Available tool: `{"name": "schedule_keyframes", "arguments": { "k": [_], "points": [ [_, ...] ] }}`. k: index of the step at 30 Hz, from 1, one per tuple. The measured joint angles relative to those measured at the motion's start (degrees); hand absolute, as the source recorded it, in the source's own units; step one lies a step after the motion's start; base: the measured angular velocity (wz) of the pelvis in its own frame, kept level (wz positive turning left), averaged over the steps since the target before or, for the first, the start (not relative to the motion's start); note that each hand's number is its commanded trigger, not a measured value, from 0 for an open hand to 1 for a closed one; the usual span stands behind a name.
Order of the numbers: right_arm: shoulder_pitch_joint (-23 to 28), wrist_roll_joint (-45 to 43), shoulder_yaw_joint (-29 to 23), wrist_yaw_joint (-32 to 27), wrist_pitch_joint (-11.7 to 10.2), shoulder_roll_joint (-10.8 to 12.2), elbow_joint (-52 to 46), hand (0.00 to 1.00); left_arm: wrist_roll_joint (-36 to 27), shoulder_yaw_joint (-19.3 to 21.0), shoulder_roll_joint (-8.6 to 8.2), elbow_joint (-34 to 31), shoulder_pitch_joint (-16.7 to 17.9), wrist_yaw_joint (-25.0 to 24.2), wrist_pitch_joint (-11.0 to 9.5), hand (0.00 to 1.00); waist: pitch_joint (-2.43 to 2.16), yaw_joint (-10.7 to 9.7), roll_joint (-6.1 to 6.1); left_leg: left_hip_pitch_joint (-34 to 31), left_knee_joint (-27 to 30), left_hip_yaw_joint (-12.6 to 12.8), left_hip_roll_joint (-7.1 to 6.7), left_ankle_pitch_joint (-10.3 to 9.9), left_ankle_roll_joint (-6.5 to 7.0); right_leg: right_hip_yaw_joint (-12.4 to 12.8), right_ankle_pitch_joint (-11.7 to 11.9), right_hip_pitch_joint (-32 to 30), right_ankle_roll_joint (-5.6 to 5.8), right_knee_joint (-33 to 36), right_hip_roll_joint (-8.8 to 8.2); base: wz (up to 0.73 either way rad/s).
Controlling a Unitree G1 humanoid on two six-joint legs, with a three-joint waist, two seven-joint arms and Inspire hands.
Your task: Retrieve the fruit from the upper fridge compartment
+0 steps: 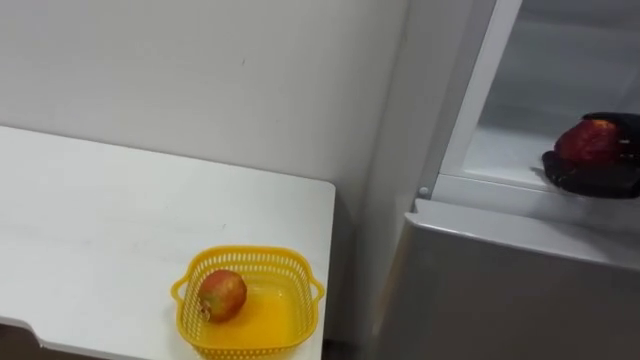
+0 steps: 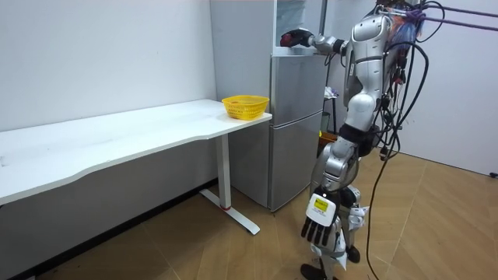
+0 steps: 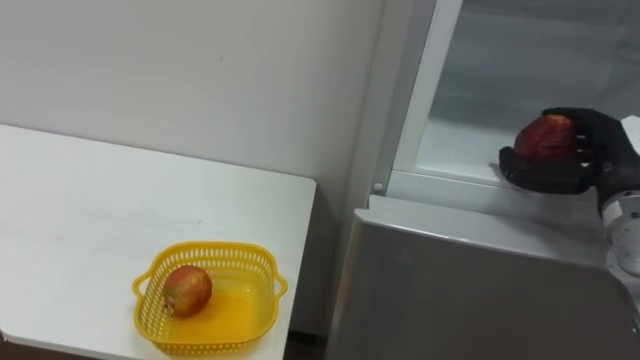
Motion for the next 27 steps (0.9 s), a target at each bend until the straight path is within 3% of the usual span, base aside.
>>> {"name": "schedule_keyframes", "arguments": {
  "k": [16, 23, 27],
  "points": [
    [-1.30, 2.99, -0.26, 1.10, -0.10, -2.10, 1.75, 1.00, -0.35, 0.29, 0.32, 0.07, -0.78, 0.03, 0.02, 0.00, 0.32, 0.00, 0.10, 0.06, 0.14, -0.61, 0.05, -0.04, -0.07, -0.79, 0.00, 0.23, 0.00, -0.46, 0.13, 0.01],
    [-1.28, 2.46, -0.03, 0.68, -0.20, -2.09, -0.69, 1.00, -0.31, -0.09, 0.31, 0.07, -0.66, -0.02, 0.00, 0.00, 0.90, 0.20, 1.00, 1.07, -0.33, 0.15, 0.07, -0.03, -0.06, -0.07, 0.00, 0.66, 0.00, -0.46, 0.13, -0.05],
    [-1.17, 1.79, 0.12, 0.34, -0.01, -2.08, -2.17, 1.00, -0.32, -0.17, 0.30, -0.04, -0.71, 0.03, 0.01, 0.00, 0.55, 0.07, 1.65, 1.33, -0.40, 0.27, 0.07, -0.03, -0.05, -0.06, 0.00, 0.76, 0.00, -0.41, 0.09, 0.00]
  ]
}}
